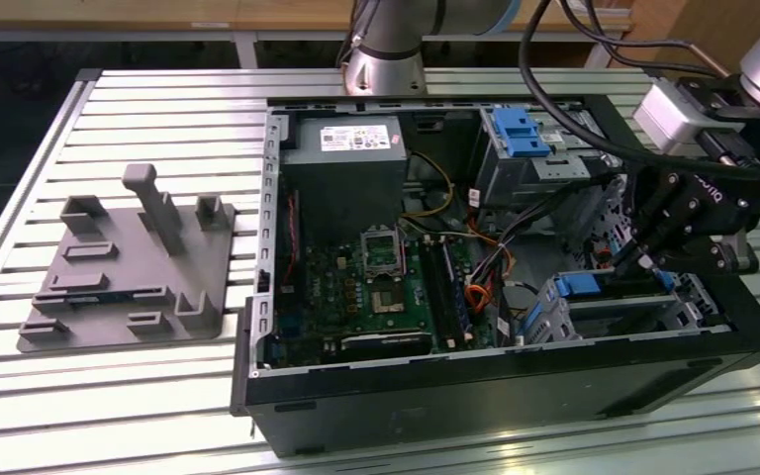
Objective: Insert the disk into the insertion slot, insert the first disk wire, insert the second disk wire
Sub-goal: 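Insert the second disk wire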
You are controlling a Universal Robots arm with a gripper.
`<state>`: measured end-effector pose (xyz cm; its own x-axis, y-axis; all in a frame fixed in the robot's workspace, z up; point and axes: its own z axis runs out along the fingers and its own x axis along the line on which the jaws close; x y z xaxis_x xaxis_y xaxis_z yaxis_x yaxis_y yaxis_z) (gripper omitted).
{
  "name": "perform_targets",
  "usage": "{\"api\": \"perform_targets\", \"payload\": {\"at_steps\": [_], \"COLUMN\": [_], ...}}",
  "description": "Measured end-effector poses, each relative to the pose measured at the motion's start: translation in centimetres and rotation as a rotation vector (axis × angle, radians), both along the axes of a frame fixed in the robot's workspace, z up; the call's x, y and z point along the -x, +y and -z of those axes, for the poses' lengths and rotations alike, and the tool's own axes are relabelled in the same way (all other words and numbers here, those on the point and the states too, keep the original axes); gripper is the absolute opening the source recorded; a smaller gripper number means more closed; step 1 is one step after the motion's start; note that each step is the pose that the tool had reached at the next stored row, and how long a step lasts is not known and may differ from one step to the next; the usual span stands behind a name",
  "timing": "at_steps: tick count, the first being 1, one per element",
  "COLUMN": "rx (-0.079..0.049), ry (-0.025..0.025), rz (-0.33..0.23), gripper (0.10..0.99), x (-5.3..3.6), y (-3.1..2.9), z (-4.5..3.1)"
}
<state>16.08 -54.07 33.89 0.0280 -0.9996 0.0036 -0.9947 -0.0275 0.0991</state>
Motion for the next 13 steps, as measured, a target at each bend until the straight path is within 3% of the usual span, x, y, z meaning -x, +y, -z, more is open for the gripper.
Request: {"api": "perform_targets", "payload": {"at_steps": [13], "rx": [0.0], "ry": [0.0], "rz": [0.008], "gripper": [0.145], "x": [-0.05], "y": [0.0], "z": [0.21]}}
